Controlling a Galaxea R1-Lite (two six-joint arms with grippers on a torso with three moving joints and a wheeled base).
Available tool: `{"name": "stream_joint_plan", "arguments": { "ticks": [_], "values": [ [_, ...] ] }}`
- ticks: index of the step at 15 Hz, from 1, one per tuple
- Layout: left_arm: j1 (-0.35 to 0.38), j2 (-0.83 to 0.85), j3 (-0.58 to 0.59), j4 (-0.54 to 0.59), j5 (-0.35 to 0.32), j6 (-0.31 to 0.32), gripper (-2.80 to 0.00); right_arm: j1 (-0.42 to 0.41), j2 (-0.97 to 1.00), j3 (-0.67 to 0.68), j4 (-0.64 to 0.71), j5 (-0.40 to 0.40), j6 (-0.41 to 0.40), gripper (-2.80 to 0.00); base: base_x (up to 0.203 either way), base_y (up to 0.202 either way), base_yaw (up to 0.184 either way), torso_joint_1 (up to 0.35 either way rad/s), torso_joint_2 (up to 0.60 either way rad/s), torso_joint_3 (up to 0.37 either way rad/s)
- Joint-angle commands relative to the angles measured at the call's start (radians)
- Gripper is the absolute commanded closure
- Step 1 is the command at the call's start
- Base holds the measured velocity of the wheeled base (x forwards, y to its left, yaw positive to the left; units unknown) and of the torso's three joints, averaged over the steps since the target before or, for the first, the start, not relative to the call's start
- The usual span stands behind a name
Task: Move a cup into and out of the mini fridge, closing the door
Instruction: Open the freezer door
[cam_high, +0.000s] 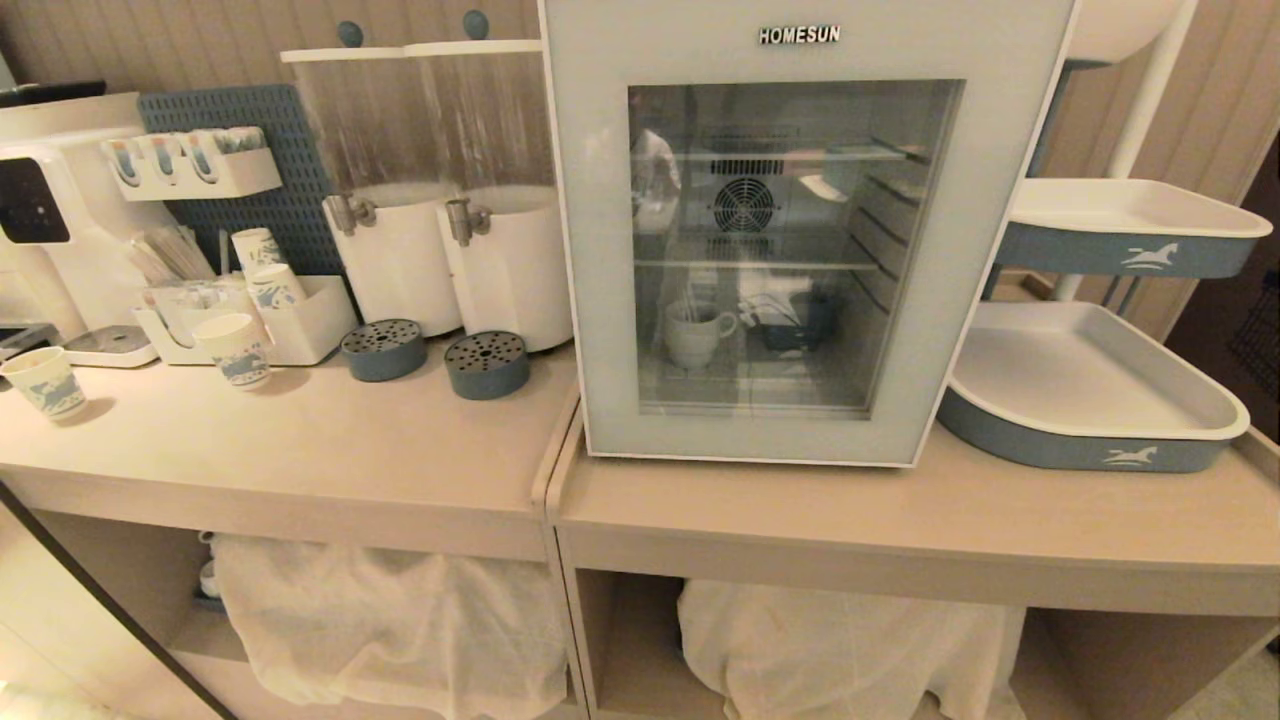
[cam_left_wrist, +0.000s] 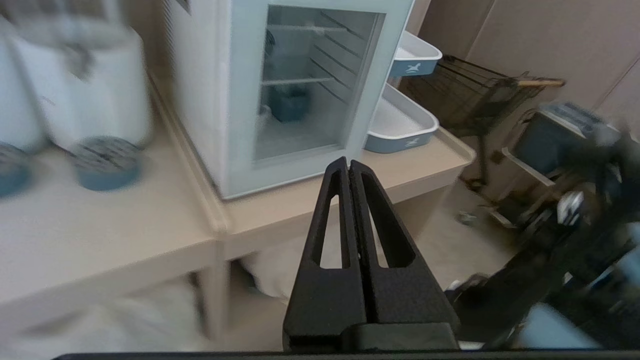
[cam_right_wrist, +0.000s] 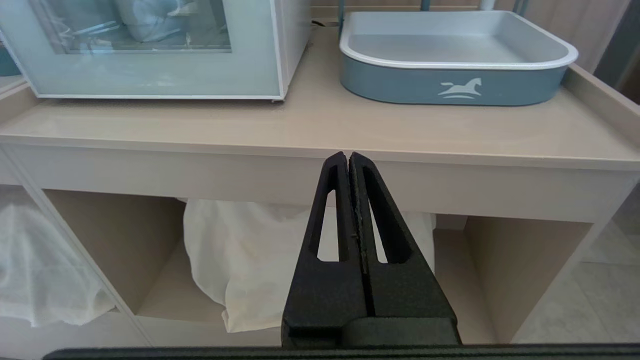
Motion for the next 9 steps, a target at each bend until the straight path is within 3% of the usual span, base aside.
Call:
{"name": "stream_joint_plan", "arguments": {
  "ticks": [1,3,4,6,7,9],
  "values": [
    [0.016,0.215,-0.074,0.009,-0.004,-0.030,0.00,0.001,0.000,0.015,-0.001,0.001,-0.001,0.00,0.000,0.000,0.000,0.000,0.00,0.000],
    [0.119,0.392,-0.155,0.012,-0.060,-0.075,0.00,0.000,0.000,0.015,-0.001,0.001,-0.002,0.00,0.000,0.000,0.000,0.000,0.00,0.000],
    [0.219,0.450,-0.172,0.011,-0.140,-0.089,0.00,0.001,0.000,0.015,-0.001,0.002,-0.002,0.00,0.000,0.000,0.000,0.000,0.00,0.000],
    [0.418,0.553,-0.179,0.003,-0.372,-0.092,0.00,-0.001,0.000,0.015,-0.001,0.002,-0.005,0.00,0.000,0.000,0.000,0.000,0.00,0.000],
    [0.497,0.593,-0.159,-0.018,-0.493,-0.053,0.00,-0.001,0.000,0.014,-0.001,0.006,-0.006,0.00,0.000,0.000,0.000,0.000,0.00,0.000],
    [0.604,0.640,-0.056,-0.115,-0.692,0.088,0.00,0.001,0.000,0.014,-0.001,0.007,-0.006,0.00,0.000,0.000,0.000,0.000,0.00,0.000]
  ]
}}
